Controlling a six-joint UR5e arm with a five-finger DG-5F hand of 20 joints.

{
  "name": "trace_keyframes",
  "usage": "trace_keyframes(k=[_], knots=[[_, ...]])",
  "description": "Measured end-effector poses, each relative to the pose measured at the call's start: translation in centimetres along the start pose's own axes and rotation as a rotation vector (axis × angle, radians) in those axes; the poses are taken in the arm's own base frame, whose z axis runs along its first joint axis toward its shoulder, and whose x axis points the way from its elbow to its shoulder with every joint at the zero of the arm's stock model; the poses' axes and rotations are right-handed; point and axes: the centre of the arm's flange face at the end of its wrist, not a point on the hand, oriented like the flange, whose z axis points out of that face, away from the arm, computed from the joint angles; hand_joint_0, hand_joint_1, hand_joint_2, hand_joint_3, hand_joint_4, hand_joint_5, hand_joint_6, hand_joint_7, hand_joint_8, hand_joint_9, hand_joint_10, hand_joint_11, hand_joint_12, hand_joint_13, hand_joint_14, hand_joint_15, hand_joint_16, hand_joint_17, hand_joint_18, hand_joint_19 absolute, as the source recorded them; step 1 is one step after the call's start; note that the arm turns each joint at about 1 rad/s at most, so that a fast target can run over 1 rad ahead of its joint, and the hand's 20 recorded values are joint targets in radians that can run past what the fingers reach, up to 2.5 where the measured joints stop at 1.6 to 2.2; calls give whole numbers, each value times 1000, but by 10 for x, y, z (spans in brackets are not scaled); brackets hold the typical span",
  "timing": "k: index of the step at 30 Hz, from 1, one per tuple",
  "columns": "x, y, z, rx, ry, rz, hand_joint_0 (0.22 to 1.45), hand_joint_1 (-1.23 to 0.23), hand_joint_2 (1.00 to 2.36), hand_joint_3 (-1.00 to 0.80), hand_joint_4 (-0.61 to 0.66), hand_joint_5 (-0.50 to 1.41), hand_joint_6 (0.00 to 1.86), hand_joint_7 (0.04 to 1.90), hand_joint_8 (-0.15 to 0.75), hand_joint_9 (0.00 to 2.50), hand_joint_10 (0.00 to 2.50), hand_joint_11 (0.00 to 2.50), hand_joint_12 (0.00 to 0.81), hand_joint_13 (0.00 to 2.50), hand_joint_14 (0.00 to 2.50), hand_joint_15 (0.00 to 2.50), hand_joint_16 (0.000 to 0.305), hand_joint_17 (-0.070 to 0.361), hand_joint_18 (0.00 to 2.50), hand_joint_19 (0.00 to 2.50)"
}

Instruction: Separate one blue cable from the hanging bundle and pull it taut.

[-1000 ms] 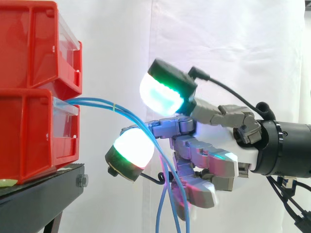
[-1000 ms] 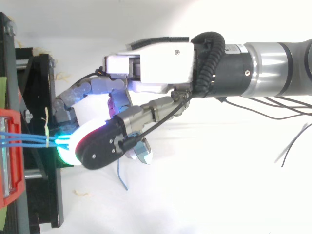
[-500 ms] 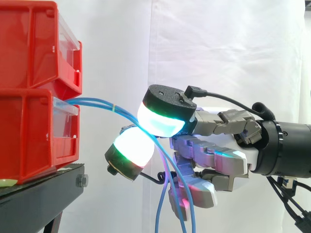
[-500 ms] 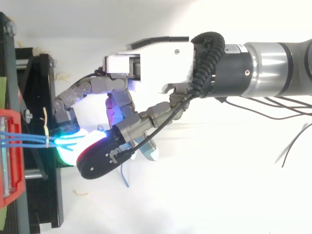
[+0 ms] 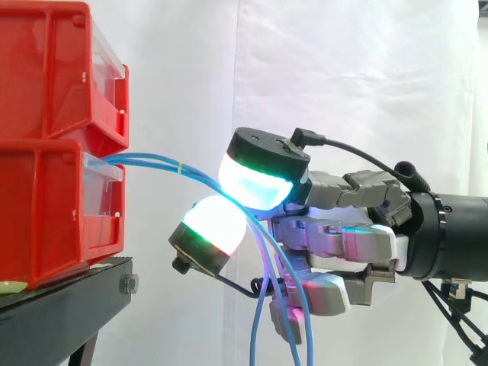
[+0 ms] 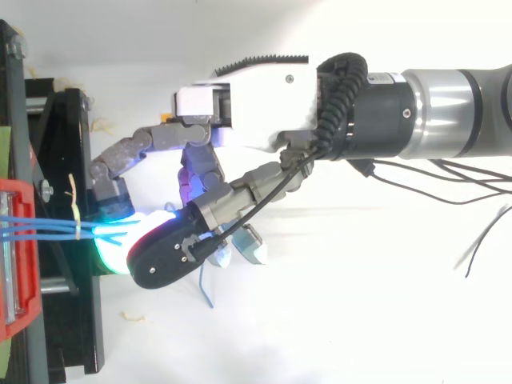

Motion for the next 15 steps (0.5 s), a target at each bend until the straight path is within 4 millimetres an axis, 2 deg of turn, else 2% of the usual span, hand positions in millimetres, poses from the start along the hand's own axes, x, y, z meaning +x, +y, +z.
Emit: trace_keyframes(k=[9,15], knots=[[-1,19,-6,69,14,20,724,-681,1016,-155,93,149,503,1280,178,1959,14,355,321,1502,20,594,67,151,1275,506],[0,24,-11,101,20,18,722,-680,1016,-157,89,148,503,1283,180,1960,14,362,320,1502,18,593,66,149,1271,513]])
